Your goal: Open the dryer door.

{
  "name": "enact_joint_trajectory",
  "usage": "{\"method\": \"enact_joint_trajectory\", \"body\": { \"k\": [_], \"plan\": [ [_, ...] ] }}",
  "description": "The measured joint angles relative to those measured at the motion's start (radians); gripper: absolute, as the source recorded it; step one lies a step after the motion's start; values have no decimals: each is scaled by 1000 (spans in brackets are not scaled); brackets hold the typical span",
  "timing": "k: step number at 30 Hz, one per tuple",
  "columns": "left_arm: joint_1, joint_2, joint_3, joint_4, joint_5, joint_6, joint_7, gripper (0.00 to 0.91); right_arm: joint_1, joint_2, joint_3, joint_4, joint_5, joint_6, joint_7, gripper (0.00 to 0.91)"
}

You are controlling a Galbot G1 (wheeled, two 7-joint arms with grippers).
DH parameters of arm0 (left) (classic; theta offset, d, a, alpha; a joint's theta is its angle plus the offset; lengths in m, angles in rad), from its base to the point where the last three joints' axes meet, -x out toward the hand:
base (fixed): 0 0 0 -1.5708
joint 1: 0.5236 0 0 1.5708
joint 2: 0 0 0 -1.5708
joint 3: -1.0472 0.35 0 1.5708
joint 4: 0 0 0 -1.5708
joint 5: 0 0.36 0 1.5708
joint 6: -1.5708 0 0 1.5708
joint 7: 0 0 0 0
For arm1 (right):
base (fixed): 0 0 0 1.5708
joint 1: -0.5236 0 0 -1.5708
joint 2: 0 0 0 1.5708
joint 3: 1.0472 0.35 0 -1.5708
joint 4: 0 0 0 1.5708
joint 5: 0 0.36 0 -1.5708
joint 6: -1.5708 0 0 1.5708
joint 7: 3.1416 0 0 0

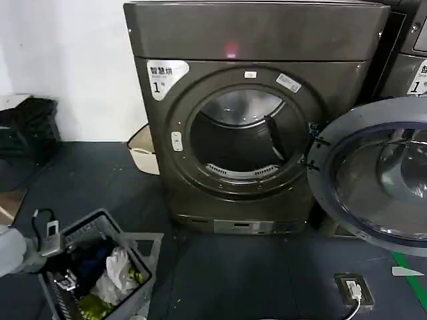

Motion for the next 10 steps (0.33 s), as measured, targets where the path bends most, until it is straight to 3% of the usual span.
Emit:
{"method": "enact_joint_trajectory", "body": {
  "k": [10],
  "plan": [
    [6,26,-16,-19,3,1,11,907,7,0,4,-8,-12,0,-7,907]
  ]
}}
